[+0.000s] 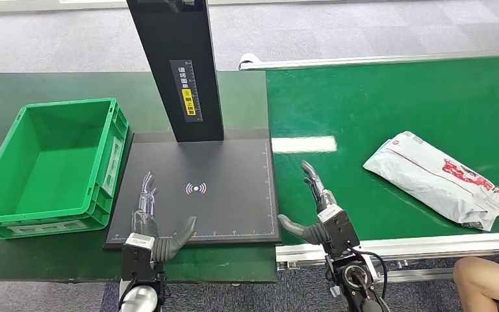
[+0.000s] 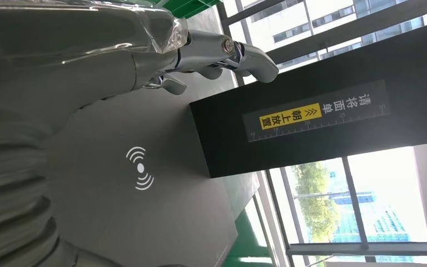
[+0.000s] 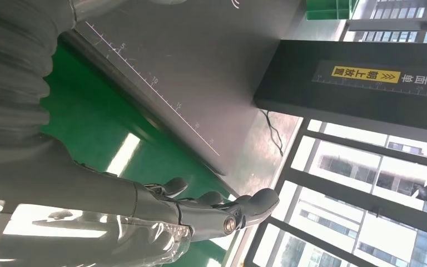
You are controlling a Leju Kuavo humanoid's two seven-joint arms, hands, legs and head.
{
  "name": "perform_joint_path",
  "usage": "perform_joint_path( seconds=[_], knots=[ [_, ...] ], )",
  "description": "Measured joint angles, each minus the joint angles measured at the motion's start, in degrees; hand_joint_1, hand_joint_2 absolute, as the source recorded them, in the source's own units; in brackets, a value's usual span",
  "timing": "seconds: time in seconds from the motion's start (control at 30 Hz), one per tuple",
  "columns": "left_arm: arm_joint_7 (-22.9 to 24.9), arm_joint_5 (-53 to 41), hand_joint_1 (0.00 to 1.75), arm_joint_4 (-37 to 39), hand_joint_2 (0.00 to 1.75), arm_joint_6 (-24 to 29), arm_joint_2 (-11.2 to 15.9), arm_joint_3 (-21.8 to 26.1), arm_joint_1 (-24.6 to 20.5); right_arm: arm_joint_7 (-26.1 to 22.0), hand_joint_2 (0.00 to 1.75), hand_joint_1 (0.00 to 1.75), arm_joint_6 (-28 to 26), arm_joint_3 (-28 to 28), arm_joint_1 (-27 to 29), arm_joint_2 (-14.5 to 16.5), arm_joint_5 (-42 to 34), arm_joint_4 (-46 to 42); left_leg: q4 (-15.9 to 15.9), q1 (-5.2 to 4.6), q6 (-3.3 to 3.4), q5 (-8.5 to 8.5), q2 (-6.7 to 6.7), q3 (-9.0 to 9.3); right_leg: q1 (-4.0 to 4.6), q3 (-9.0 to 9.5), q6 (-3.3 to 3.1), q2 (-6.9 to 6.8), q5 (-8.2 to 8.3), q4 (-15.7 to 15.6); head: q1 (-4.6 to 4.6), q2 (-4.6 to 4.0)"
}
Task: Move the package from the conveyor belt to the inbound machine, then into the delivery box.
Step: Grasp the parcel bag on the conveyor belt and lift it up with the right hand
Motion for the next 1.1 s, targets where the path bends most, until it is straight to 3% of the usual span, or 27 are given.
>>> perform_joint_path(
  seconds=[0.3, 0.47, 0.63, 0.8, 0.93, 1.1],
  knots=[
    [-0.3, -0.15, 0.0, -0.01, 1.75, -0.02, 0.02, -0.04, 0.0, 0.54, 1.75, 0.0, -1.08, -0.02, 0.04, -0.04, -0.16, 0.26, 0.0, 0.0, 0.0, 0.0, 0.0, 0.01, 0.0, -0.01, 0.0, 0.0, 0.0, 0.0, 0.01, -0.01],
    [-1.54, -0.9, 0.0, -0.17, 1.75, 0.4, 0.11, -0.45, -0.16, 1.65, 1.75, 0.0, -6.99, -1.27, 0.2, -1.07, 3.11, 1.38, 0.0, 0.0, 0.0, 0.0, 0.0, 0.01, 0.0, -0.01, 0.0, 0.0, 0.0, 0.0, 0.01, -0.01],
    [-1.79, -0.1, 0.0, -0.13, 1.75, 0.7, 0.2, -0.64, -0.42, 4.89, 1.75, 0.0, -15.07, -3.76, -0.27, -3.23, 12.46, 4.05, 0.01, -0.01, 0.0, 0.0, 0.01, 0.01, -0.01, -0.01, 0.0, 0.0, 0.01, -0.01, 0.0, 0.01],
    [-2.16, 0.52, 0.0, 0.04, 1.75, 0.94, 0.17, -1.84, -0.53, 12.13, 1.75, 0.0, -23.2, -6.79, -1.91, -6.1, 27.12, 8.63, 0.02, -0.01, 0.0, 0.0, -0.02, 0.0, -0.01, 0.0, 0.01, 0.0, 0.02, -0.01, -0.01, -0.01],
    [-2.35, 1.0, 0.0, 0.38, 1.75, 0.85, 0.04, -2.96, -1.22, 19.01, 1.75, 0.0, -26.31, -9.6, -5.86, -8.44, 36.98, 15.86, 0.03, -0.01, 0.03, 0.02, -0.01, 0.01, -0.02, 0.01, 0.02, 0.0, 0.04, -0.01, -0.01, -0.01],
    [-2.37, 1.48, 0.0, 0.39, 1.75, 0.85, -0.1, -3.19, -1.37, 23.2, 1.75, 0.0, -28.69, -13.61, -12.9, -11.43, 43.34, 27.57, 0.05, -0.02, 0.05, 0.03, -0.02, 0.01, -0.02, 0.02, 0.03, 0.0, 0.08, -0.01, 0.0, 0.01]
  ],
)
